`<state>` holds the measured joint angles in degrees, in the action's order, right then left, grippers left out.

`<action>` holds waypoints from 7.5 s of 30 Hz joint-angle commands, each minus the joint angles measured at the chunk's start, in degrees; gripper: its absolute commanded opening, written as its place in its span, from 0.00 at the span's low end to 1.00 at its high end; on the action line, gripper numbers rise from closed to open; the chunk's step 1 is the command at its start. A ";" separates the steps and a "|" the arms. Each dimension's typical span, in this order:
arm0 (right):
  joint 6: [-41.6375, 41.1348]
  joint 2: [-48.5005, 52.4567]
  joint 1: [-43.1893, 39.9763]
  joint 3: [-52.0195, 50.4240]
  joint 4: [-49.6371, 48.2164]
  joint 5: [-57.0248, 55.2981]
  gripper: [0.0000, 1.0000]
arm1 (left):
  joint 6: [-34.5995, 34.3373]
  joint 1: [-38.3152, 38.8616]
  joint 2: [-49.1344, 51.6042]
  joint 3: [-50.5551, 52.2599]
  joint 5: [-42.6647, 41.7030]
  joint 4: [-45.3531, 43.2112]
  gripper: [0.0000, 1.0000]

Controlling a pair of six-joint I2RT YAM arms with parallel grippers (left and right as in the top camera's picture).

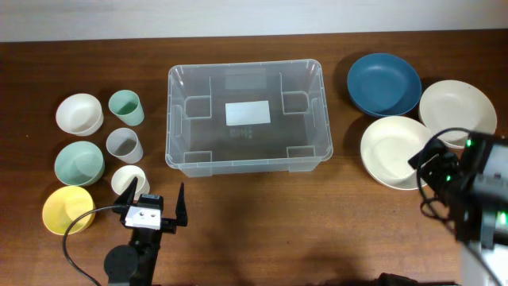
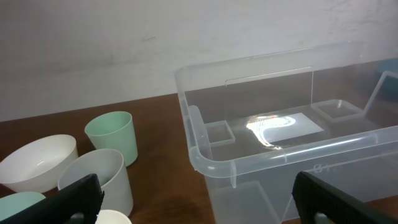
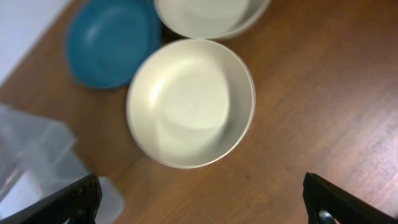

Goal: Pack container
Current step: 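Move the right gripper to the rim of the large cream bowl, then grip the cream bowl's rim with the right gripper, then lift the cream bowl and carry it over the clear container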

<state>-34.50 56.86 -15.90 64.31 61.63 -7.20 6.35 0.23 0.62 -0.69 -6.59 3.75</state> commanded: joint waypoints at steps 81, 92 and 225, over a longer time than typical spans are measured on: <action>9.03 36.22 -20.35 -1.42 -6.08 29.07 0.04 | -0.50 -0.31 -0.28 0.17 0.37 0.31 0.99; 13.27 16.46 -23.67 -1.44 -3.26 27.32 0.15 | -0.50 -0.31 -0.28 0.17 0.37 0.31 0.99; 12.35 26.58 -25.46 -6.56 -33.46 62.99 0.04 | -0.50 -0.31 -0.28 0.17 0.37 0.31 1.00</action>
<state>-20.49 91.02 -40.53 54.87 27.83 50.92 6.35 0.23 0.62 -0.69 -6.59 3.75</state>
